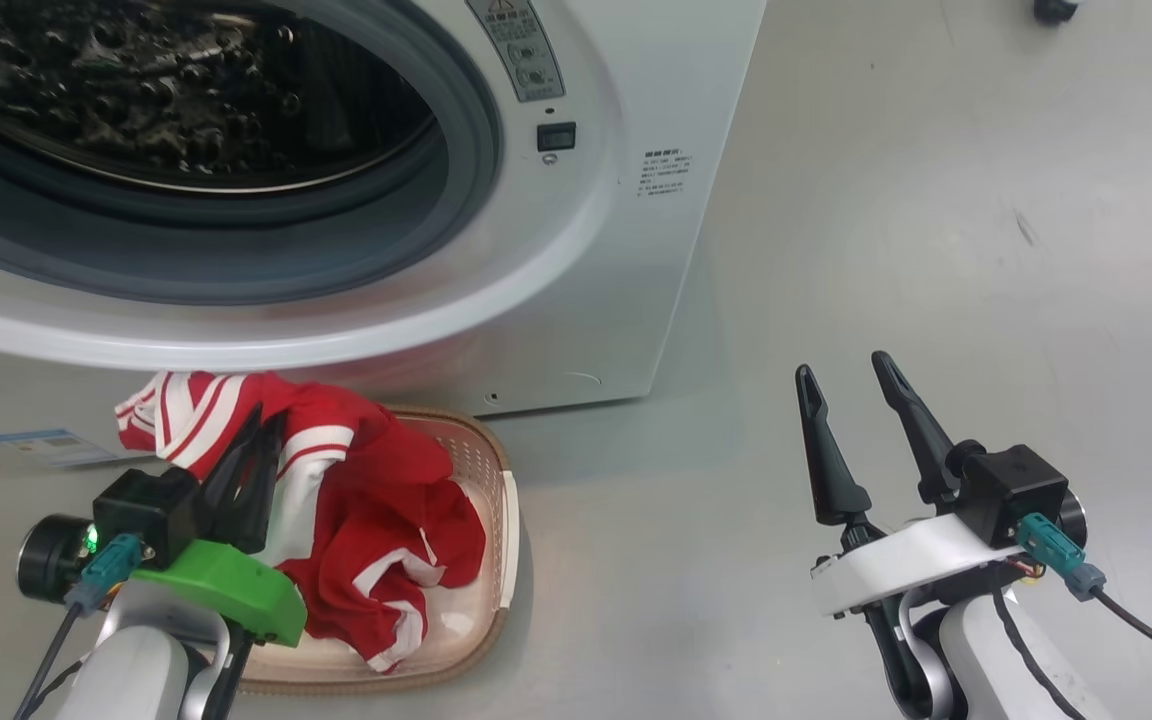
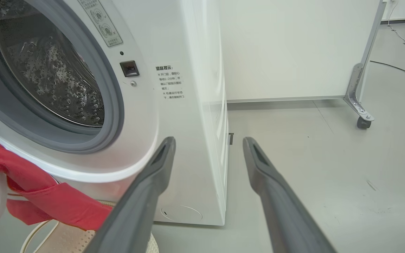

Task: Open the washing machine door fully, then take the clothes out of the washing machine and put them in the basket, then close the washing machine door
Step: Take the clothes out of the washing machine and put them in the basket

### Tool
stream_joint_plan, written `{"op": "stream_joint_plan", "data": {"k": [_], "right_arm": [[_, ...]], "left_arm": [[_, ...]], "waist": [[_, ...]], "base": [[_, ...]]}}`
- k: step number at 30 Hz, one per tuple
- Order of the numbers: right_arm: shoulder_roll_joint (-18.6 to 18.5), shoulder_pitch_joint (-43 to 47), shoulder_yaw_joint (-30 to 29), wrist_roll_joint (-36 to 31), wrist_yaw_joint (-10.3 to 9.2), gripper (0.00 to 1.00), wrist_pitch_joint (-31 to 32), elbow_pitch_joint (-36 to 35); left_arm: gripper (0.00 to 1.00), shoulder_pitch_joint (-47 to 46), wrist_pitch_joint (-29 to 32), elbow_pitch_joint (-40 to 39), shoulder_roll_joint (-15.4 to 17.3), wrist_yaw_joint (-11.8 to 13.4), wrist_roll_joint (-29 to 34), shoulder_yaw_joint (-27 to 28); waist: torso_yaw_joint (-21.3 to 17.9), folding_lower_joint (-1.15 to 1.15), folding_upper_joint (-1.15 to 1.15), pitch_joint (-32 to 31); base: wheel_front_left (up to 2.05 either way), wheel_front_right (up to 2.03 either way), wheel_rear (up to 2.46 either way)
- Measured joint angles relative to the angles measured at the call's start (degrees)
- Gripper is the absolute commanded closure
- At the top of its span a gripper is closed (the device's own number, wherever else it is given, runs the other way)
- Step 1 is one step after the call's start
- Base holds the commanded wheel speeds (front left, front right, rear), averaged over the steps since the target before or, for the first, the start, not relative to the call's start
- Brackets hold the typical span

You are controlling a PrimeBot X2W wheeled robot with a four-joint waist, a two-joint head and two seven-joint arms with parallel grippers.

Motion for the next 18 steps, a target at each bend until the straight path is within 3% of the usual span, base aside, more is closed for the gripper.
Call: {"op": "stream_joint_plan", "data": {"k": [18], "right_arm": [[0.05,-4.47,0.46,-0.93,0.04,0.0,0.23,-1.44]], "left_arm": [[1.0,-6.87,2.5,12.91,0.83,-1.3,2.21,-4.09]], "waist": [[-3.85,0.0,0.0,10.75]], "base": [[0.0,0.0,0.0]]}}
